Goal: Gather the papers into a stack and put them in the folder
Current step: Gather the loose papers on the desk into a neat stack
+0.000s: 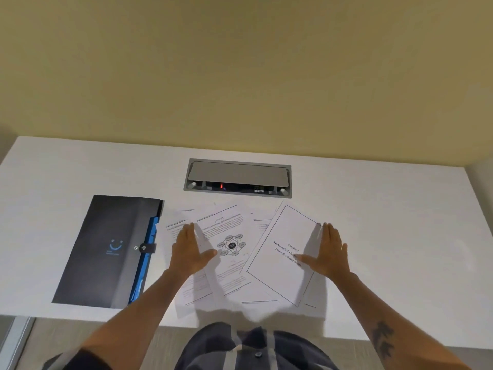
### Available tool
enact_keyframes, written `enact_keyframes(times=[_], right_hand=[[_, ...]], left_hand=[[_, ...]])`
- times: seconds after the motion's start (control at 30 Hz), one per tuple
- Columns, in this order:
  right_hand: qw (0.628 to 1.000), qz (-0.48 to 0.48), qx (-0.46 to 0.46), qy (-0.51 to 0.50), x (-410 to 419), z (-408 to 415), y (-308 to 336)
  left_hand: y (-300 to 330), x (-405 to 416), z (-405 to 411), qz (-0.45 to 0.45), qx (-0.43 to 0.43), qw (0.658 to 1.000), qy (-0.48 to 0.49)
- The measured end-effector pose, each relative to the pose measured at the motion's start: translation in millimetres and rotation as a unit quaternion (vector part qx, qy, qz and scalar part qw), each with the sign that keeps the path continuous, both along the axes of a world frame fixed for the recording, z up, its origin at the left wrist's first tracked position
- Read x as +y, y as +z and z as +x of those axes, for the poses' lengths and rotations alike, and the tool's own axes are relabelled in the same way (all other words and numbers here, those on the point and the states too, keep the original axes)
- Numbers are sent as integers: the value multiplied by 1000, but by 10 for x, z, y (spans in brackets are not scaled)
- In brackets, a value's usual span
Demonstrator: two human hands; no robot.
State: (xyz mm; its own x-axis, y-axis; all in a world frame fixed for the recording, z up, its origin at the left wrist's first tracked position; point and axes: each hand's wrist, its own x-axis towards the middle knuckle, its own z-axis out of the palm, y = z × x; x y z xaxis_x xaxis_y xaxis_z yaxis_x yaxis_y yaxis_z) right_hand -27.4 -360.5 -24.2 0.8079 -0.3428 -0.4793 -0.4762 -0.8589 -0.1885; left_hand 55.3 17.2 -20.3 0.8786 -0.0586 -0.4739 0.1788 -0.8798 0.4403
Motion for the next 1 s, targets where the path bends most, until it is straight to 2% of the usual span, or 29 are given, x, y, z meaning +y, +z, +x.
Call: enact_keyframes(times=[0.1, 0.27, 0.5, 0.73, 1.0], right_hand=[[1000, -13, 17, 7, -41, 26, -55], [999, -9, 42, 2, -47, 26, -134], [998, -29, 50, 23, 9, 5, -192], [999, -17, 2, 42, 47, -27, -209], [996, 39, -65, -39, 197, -101, -273]], left_hand=[[-114, -28, 154, 79, 27, 995, -52], [-253, -39, 225, 114, 65, 985, -114], [-314, -61, 152, 106, 26, 989, -101], [-325, -58, 151, 82, 7, 993, -78], [-285, -111, 136, 24, -42, 999, -20]])
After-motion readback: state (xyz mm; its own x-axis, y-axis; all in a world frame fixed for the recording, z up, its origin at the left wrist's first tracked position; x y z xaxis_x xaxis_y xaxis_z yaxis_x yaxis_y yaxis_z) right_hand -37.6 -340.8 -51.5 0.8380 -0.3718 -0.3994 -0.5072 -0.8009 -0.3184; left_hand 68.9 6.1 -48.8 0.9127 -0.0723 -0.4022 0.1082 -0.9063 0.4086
